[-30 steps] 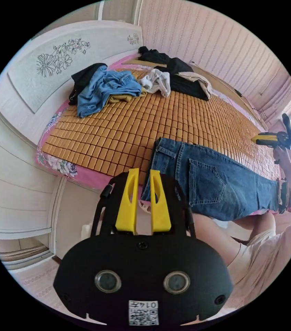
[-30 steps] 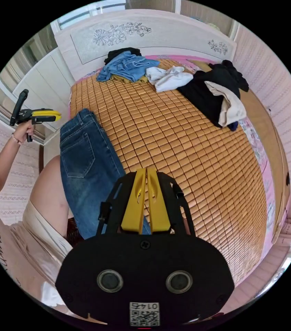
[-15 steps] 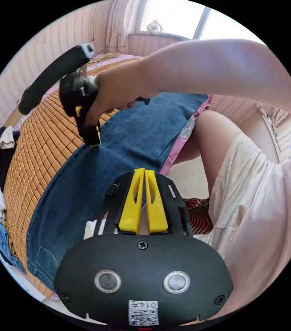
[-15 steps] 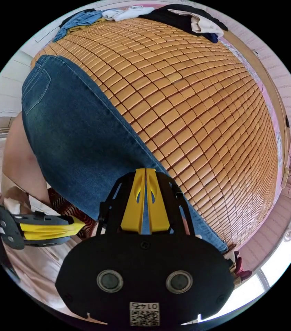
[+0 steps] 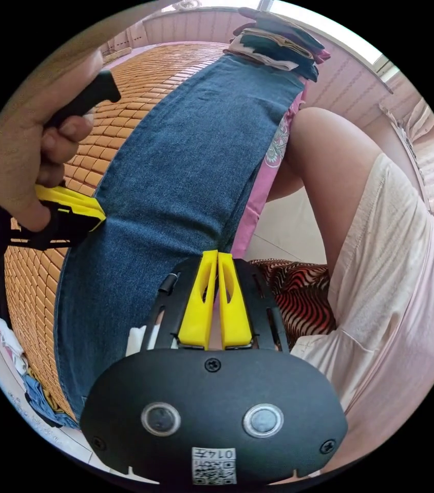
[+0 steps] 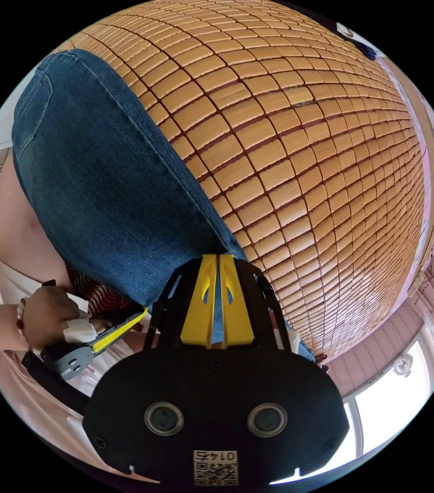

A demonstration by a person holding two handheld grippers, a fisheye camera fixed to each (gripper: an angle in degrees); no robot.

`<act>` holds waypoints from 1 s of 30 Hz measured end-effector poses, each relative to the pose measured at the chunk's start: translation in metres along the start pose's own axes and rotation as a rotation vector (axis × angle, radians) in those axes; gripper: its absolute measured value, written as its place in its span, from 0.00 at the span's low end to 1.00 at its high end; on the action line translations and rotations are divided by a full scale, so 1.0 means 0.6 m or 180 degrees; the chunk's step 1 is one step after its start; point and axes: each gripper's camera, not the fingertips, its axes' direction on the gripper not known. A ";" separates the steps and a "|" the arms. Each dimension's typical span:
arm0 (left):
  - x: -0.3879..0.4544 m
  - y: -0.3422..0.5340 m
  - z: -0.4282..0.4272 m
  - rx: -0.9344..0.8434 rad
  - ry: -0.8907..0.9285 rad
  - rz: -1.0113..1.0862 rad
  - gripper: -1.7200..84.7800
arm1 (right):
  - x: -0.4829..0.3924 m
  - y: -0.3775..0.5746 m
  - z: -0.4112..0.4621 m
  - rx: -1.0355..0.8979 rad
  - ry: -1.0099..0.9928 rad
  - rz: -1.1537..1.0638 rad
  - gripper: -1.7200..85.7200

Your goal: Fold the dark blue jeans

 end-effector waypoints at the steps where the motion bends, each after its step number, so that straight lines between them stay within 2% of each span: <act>1: 0.005 -0.005 0.004 -0.0002 -0.0012 -0.0010 0.01 | -0.001 0.009 0.015 -0.0001 0.0070 0.0013 0.01; 3: 0.006 -0.013 0.008 -0.0026 0.0072 -0.0068 0.01 | 0.001 0.025 0.037 0.0008 0.0141 -0.0029 0.01; 6: -0.016 -0.011 -0.007 0.0039 0.0499 -0.0449 0.01 | 0.008 0.079 0.075 0.0255 0.0171 -0.0235 0.01; 9: -0.021 0.033 -0.037 0.0337 0.0623 -0.0695 0.01 | 0.029 0.196 0.123 0.0900 -0.0164 -0.0173 0.01; 12: -0.017 0.086 -0.044 0.0260 0.0403 -0.0934 0.01 | 0.081 0.373 0.197 0.1535 -0.0582 0.0551 0.01; 14: -0.013 0.117 -0.046 0.0306 0.0526 -0.1016 0.01 | 0.142 0.565 0.276 0.2217 -0.0872 0.1629 0.01; 15: -0.012 0.122 -0.046 0.0306 0.0524 -0.1044 0.01 | 0.156 0.618 0.300 0.2367 -0.0963 0.1937 0.01; 17: -0.004 0.128 -0.041 0.0272 0.0319 -0.1096 0.03 | 0.195 0.821 0.407 0.2823 -0.1170 0.3155 0.02; 19: 0.006 0.119 -0.031 0.0224 0.0168 -0.1025 0.06 | 0.199 0.945 0.495 0.2992 -0.1239 0.3917 0.03; 20: 0.014 0.107 -0.024 0.0173 0.0151 -0.0959 0.08 | 0.198 1.006 0.557 0.2997 -0.1364 0.4334 0.09; 23: 0.034 0.074 -0.012 0.0121 0.0122 -0.0880 0.11 | 0.194 1.089 0.695 0.2864 -0.1905 0.4805 0.17; 28: 0.076 0.023 0.010 0.0019 -0.0121 -0.0631 0.16 | 0.178 1.163 0.839 0.2945 -0.2156 0.5488 0.18; 30: 0.087 0.009 0.032 -0.0169 -0.0185 -0.0566 0.17 | 0.182 1.169 0.885 0.2920 -0.2468 0.5487 0.18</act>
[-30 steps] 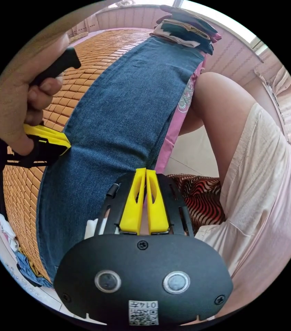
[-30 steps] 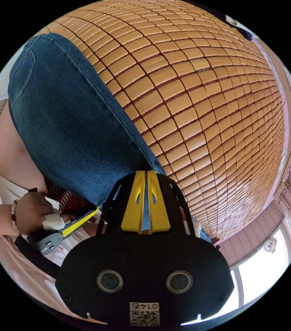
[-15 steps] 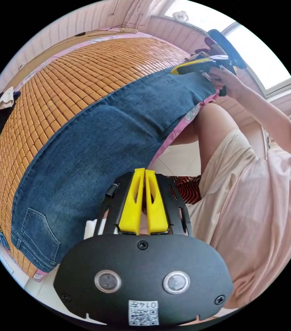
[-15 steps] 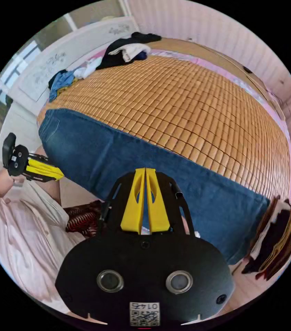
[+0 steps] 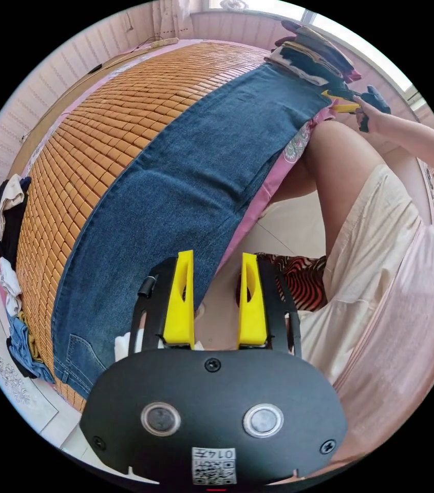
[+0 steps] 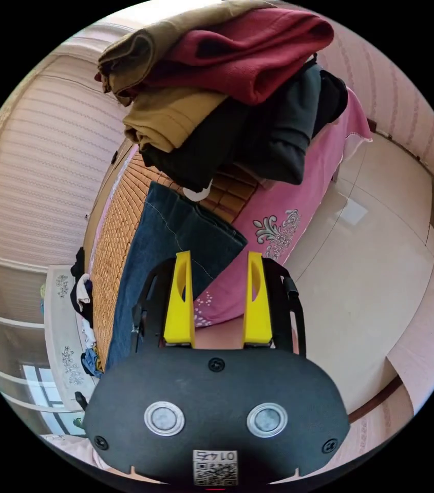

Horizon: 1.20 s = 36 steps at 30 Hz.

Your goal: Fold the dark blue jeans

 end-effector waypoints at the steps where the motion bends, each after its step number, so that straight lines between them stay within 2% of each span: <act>1: 0.009 -0.005 0.015 -0.0098 -0.0110 0.0080 0.16 | 0.018 -0.005 0.012 -0.0091 -0.0083 0.0000 0.17; 4: 0.022 -0.014 0.025 -0.0219 -0.0575 0.0065 0.10 | 0.047 -0.007 0.009 -0.0017 -0.0012 -0.0050 0.14; 9: 0.002 -0.017 0.029 -0.0309 -0.0465 0.0010 0.05 | 0.074 0.003 -0.031 0.0212 -0.0229 -0.0352 0.07; 14: -0.046 0.007 0.024 -0.0168 -0.0053 -0.0325 0.02 | 0.034 0.008 -0.084 0.0348 -0.0936 -0.1109 0.05; 20: -0.063 0.008 0.014 -0.0121 0.0007 -0.0352 0.01 | -0.039 -0.008 -0.151 0.0712 -0.2069 -0.1537 0.05; 24: -0.079 -0.021 0.002 0.0112 0.0285 -0.0353 0.01 | -0.083 -0.008 -0.204 0.1029 -0.2442 -0.1679 0.04; 27: -0.088 -0.070 0.004 0.0269 0.0615 -0.0311 0.01 | -0.132 -0.010 -0.261 0.1198 -0.2655 -0.1895 0.04; 31: -0.086 -0.132 -0.003 0.0501 0.1320 -0.0263 0.01 | -0.270 0.023 -0.352 0.1356 -0.2606 -0.2622 0.05; 36: -0.108 -0.062 -0.085 0.1111 0.1757 -0.0026 0.01 | -0.499 0.151 -0.357 0.0830 -0.2430 -0.4047 0.05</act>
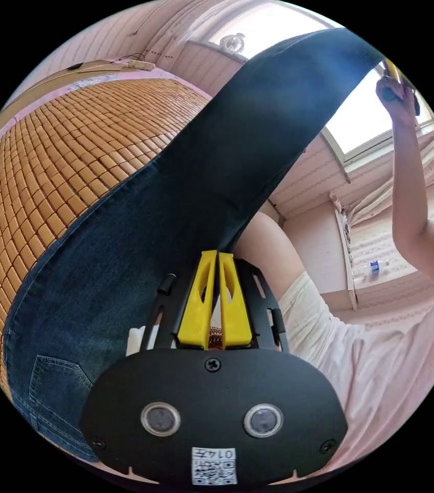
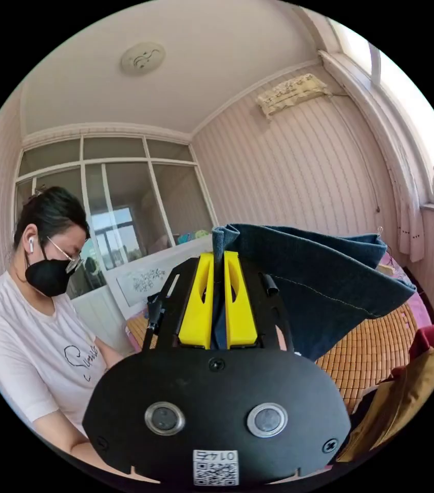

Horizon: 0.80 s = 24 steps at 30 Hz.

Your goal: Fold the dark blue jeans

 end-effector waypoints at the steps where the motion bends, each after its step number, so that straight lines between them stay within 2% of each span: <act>1: 0.003 0.036 -0.042 0.0134 -0.0032 0.0050 0.01 | -0.044 -0.013 0.065 -0.0340 -0.0104 -0.0296 0.04; 3: -0.002 0.104 -0.110 0.0310 -0.0189 -0.0005 0.01 | -0.114 -0.008 0.176 -0.0833 -0.0250 -0.0687 0.04; 5: -0.025 0.207 -0.196 0.0470 -0.0520 -0.0388 0.01 | -0.203 0.042 0.345 -0.1639 -0.0751 -0.0952 0.04; 6: -0.032 0.231 -0.214 0.0486 -0.0601 -0.0498 0.01 | -0.225 0.062 0.389 -0.1886 -0.0913 -0.0979 0.04; 8: -0.060 0.321 -0.280 0.0501 -0.0954 -0.0944 0.01 | -0.296 0.175 0.558 -0.2972 -0.1322 -0.0767 0.04; 9: -0.067 0.339 -0.293 0.0509 -0.1035 -0.1046 0.01 | -0.313 0.208 0.594 -0.3265 -0.1332 -0.0698 0.04; 10: -0.081 0.372 -0.316 0.0528 -0.1178 -0.1244 0.01 | -0.349 0.271 0.649 -0.3806 -0.1233 -0.0718 0.03; 11: -0.094 0.396 -0.333 0.0545 -0.1271 -0.1432 0.01 | -0.387 0.326 0.683 -0.4305 -0.0874 -0.1064 0.03; 13: -0.108 0.418 -0.350 0.0659 -0.1277 -0.1592 0.01 | -0.436 0.362 0.700 -0.4482 -0.0189 -0.1595 0.02; 14: -0.115 0.423 -0.354 0.0749 -0.1247 -0.1616 0.02 | -0.462 0.355 0.698 -0.4337 -0.0034 -0.1719 0.02; 18: -0.141 0.395 -0.340 0.0809 -0.1173 -0.1554 0.06 | -0.501 0.303 0.702 -0.4000 -0.0031 -0.1470 0.05; 20: -0.169 0.363 -0.321 0.0739 -0.1179 -0.1626 0.10 | -0.511 0.277 0.725 -0.4010 -0.0213 -0.1253 0.11; 24: -0.218 0.322 -0.305 0.0677 -0.1093 -0.1809 0.15 | -0.532 0.244 0.772 -0.3958 -0.0239 -0.1106 0.17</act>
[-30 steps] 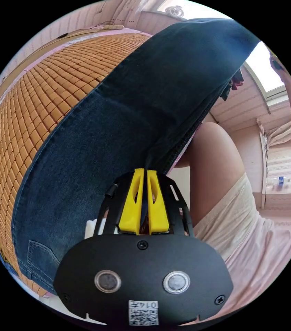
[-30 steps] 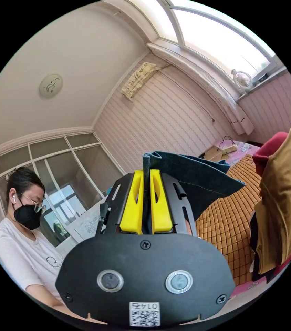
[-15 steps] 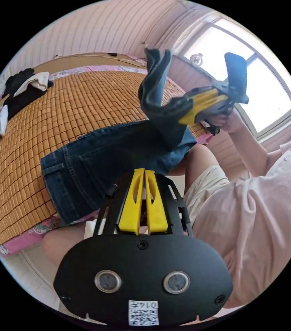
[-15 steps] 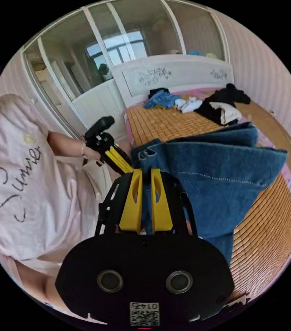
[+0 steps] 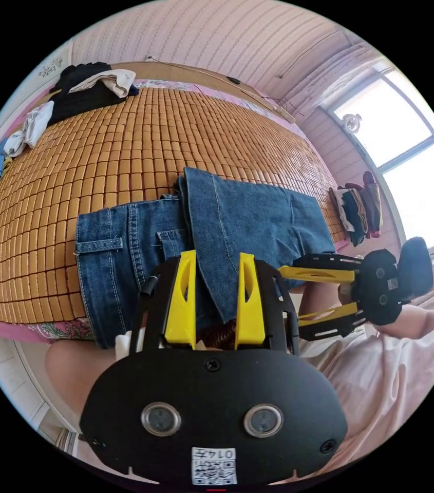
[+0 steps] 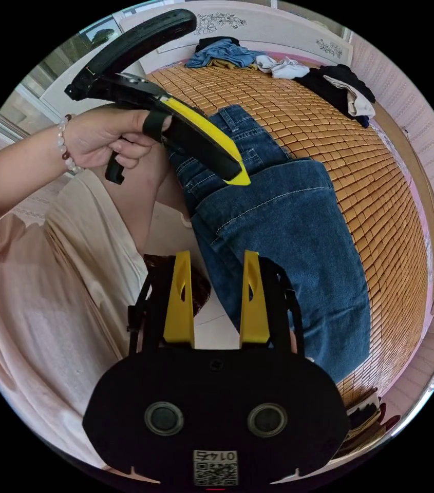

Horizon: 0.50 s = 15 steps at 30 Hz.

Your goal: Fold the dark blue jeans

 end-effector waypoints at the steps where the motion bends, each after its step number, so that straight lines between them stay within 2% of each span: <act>1: -0.004 -0.016 0.006 -0.0017 -0.0014 -0.0026 0.16 | -0.005 -0.020 -0.004 0.0011 0.0039 -0.0019 0.18; 6: -0.026 -0.051 0.008 -0.0091 0.0011 -0.0028 0.15 | -0.021 -0.082 -0.027 0.0161 0.0302 -0.0025 0.14; 10: -0.050 -0.050 -0.002 -0.0118 0.0015 -0.0105 0.14 | -0.037 -0.118 -0.022 0.0011 0.0080 -0.0377 0.15; 15: -0.067 -0.046 0.001 -0.0222 0.0040 -0.0168 0.14 | -0.052 -0.145 -0.033 -0.0049 0.0468 -0.0428 0.11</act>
